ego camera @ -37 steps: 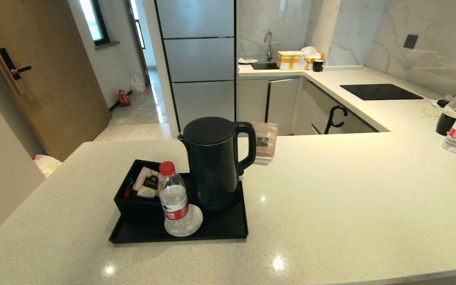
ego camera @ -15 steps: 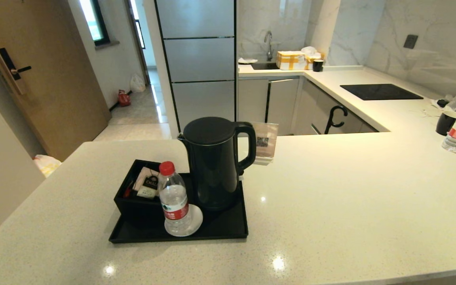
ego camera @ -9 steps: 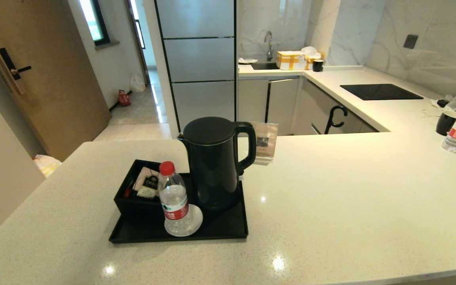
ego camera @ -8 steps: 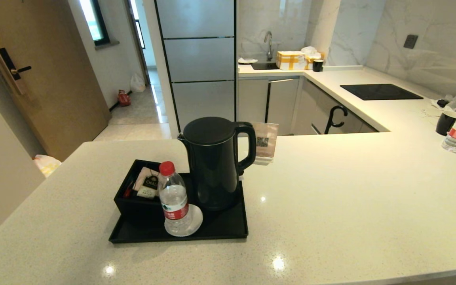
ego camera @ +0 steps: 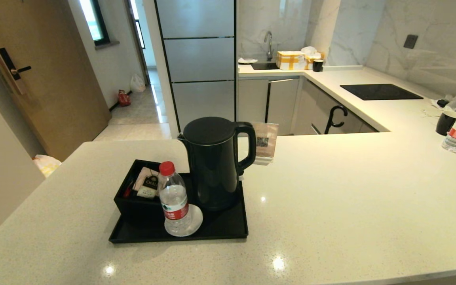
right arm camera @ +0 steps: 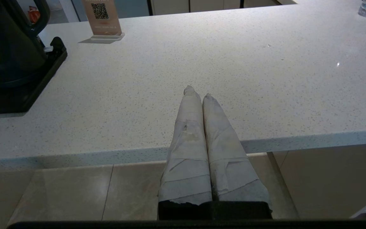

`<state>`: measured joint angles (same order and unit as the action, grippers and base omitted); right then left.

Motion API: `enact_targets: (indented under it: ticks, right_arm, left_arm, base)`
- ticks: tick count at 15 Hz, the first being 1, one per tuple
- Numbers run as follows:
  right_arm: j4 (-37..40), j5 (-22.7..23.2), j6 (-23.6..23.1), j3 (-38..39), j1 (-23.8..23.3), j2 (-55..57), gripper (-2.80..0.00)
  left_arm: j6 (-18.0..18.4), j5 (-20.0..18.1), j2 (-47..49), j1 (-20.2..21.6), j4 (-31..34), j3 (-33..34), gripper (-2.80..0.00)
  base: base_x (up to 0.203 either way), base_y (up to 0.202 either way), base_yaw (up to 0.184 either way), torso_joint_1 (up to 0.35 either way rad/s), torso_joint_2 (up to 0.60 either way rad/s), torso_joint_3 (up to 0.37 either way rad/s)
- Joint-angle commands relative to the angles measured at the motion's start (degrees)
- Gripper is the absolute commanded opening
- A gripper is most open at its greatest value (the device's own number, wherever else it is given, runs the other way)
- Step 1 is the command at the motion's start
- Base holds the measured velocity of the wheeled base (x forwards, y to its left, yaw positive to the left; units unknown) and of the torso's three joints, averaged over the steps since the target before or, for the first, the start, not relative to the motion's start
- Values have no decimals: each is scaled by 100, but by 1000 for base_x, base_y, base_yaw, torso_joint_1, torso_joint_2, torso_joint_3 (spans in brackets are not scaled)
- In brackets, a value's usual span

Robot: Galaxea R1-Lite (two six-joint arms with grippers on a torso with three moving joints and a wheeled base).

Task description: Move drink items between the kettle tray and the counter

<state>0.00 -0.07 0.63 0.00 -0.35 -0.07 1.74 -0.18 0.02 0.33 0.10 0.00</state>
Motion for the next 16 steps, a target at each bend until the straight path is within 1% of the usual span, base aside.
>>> enact_targets:
  ticks: [1, 16]
  right_arm:
    - [0, -1, -1, 0, 0, 7, -280]
    - [0, -1, -1, 0, 0, 7, -280]
  left_arm:
    - [2, 1, -2, 2, -1, 8, -280]
    - [2, 1, -2, 2, -1, 0, -280]
  base:
    - [0, 0, 0, 0, 0, 0]
    - [0, 0, 0, 0, 0, 0]
